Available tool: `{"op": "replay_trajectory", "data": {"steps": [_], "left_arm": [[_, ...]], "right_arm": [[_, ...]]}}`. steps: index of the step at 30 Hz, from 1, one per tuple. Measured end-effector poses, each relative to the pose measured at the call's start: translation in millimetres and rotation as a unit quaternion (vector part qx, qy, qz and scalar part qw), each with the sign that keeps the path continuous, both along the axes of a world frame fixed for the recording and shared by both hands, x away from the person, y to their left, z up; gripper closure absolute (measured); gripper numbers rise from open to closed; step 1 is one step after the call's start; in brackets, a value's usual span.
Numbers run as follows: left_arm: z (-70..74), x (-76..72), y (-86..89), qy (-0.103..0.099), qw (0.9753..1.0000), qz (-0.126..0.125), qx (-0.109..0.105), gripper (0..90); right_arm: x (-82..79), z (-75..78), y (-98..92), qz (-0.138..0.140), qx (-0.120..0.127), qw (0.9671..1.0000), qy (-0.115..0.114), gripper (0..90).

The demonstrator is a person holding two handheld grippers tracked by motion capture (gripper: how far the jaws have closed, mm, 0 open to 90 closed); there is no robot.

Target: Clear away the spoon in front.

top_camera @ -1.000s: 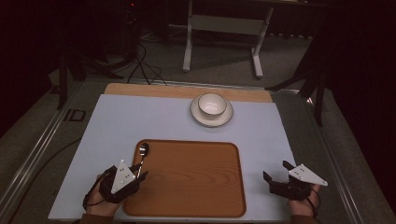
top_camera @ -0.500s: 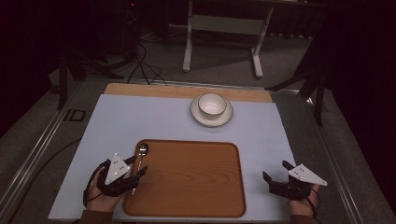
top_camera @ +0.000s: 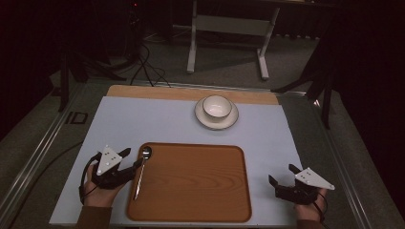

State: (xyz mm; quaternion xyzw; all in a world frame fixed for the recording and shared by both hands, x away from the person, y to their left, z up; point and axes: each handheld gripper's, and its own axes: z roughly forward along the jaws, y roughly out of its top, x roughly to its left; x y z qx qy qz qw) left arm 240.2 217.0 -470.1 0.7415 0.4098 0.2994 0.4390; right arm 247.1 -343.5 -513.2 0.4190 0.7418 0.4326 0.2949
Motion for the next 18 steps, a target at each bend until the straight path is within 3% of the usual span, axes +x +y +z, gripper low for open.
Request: {"op": "replay_trajectory", "data": {"steps": [11, 14, 18], "left_arm": [[1.3, 18.1, 17.6, -0.010, 0.9992, 0.035, -0.014, 44.3], [-1.9, 23.3, 22.5, -0.011, 0.9987, 0.049, -0.004, 43.9], [-6.5, 27.4, 29.0, -0.006, 0.9981, 0.061, -0.007, 43.5]], "right_arm": [[0.4, 0.0, -0.1, 0.000, 0.001, 1.0000, -0.001, 10.9], [0.4, 0.0, -0.1, 0.000, 0.001, 1.0000, -0.001, 10.9], [0.3, 0.3, -1.1, -0.002, 0.003, 1.0000, -0.002, 10.9]]}}
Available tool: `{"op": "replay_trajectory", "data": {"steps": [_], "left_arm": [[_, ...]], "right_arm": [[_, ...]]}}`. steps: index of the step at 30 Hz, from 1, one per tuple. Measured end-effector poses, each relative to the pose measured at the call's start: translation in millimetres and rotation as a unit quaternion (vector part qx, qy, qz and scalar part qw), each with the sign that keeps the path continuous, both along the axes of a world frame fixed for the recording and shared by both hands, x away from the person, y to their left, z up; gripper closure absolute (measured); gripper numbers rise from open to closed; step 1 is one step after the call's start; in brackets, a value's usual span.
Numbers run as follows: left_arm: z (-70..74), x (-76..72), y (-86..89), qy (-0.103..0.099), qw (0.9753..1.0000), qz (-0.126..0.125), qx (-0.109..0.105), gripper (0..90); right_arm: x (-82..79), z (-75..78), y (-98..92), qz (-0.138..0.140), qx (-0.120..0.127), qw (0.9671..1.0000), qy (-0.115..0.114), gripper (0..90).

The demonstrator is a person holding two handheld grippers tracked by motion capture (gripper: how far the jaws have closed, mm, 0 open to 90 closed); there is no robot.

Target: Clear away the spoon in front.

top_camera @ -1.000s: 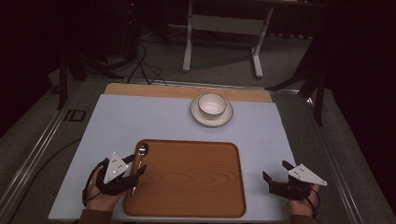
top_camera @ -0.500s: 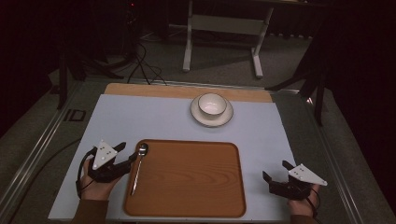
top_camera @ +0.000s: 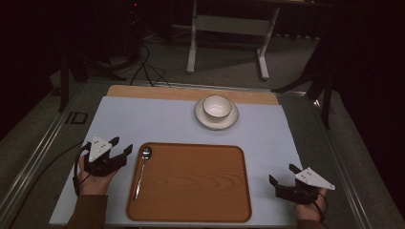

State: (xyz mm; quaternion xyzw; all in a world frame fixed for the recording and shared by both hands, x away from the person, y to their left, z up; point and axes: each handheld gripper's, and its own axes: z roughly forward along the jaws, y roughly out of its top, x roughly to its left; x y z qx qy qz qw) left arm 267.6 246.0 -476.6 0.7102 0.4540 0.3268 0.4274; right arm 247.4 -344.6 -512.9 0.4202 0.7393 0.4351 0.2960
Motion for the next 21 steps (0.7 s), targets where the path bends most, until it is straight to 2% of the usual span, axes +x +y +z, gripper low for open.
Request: {"op": "replay_trajectory", "data": {"steps": [8, 12, 14, 21], "left_arm": [[-11.3, 3.5, 12.3, 0.013, 0.9996, 0.023, -0.008, 42.7], [-12.9, 4.4, 15.2, 0.016, 0.9994, 0.030, -0.005, 42.4], [-17.5, 5.3, 20.6, 0.020, 0.9988, 0.044, -0.011, 42.4], [-24.3, 10.3, 23.9, 0.033, 0.9979, 0.056, -0.009, 40.9]], "right_arm": [[0.7, 0.1, -2.4, -0.002, 0.003, 1.0000, 0.000, 10.9], [1.1, -0.1, -3.2, -0.003, 0.005, 1.0000, 0.002, 10.9], [1.9, -0.7, -4.0, -0.005, 0.007, 0.9999, 0.004, 10.9], [3.6, -1.5, -5.6, -0.008, 0.006, 0.9999, 0.005, 10.9]]}}
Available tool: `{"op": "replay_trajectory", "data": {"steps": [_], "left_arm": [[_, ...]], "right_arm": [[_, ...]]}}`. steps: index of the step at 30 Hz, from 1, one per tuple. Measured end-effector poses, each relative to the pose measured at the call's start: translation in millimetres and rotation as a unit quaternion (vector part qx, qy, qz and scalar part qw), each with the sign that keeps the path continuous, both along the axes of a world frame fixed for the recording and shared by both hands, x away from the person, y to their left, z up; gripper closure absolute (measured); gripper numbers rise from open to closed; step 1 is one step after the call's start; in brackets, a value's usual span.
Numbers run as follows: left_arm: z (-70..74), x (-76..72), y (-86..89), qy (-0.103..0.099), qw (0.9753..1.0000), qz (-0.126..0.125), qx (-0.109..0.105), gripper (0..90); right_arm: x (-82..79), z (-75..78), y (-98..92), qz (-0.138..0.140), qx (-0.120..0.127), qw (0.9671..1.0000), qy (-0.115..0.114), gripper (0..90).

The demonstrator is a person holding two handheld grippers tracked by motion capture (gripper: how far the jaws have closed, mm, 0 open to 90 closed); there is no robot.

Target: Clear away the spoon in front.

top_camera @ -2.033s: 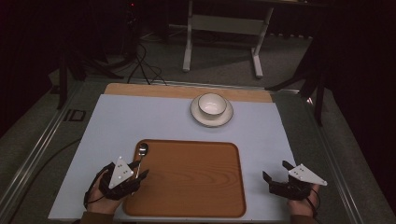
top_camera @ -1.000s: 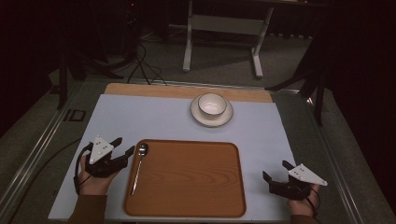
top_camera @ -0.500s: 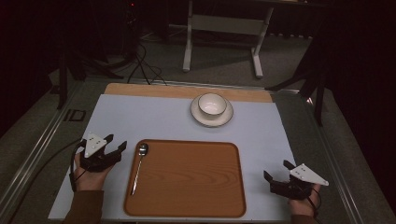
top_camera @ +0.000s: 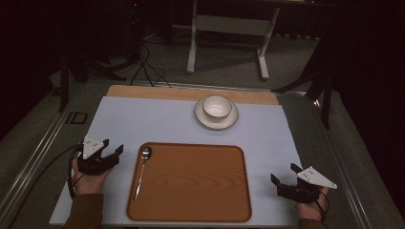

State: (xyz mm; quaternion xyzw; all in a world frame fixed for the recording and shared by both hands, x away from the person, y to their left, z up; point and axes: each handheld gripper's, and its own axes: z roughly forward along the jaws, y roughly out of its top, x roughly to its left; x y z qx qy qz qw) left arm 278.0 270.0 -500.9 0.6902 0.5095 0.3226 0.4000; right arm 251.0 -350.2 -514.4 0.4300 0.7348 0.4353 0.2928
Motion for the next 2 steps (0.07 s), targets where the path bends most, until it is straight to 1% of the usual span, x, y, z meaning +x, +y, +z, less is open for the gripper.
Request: {"op": "replay_trajectory", "data": {"steps": [2], "left_arm": [[-2.9, 3.1, 0.6, 0.007, 1.0000, 0.003, 0.002, 39.9]], "right_arm": [[1.7, -1.1, -0.8, -0.002, -0.005, 1.0000, 0.003, 10.9]]}}
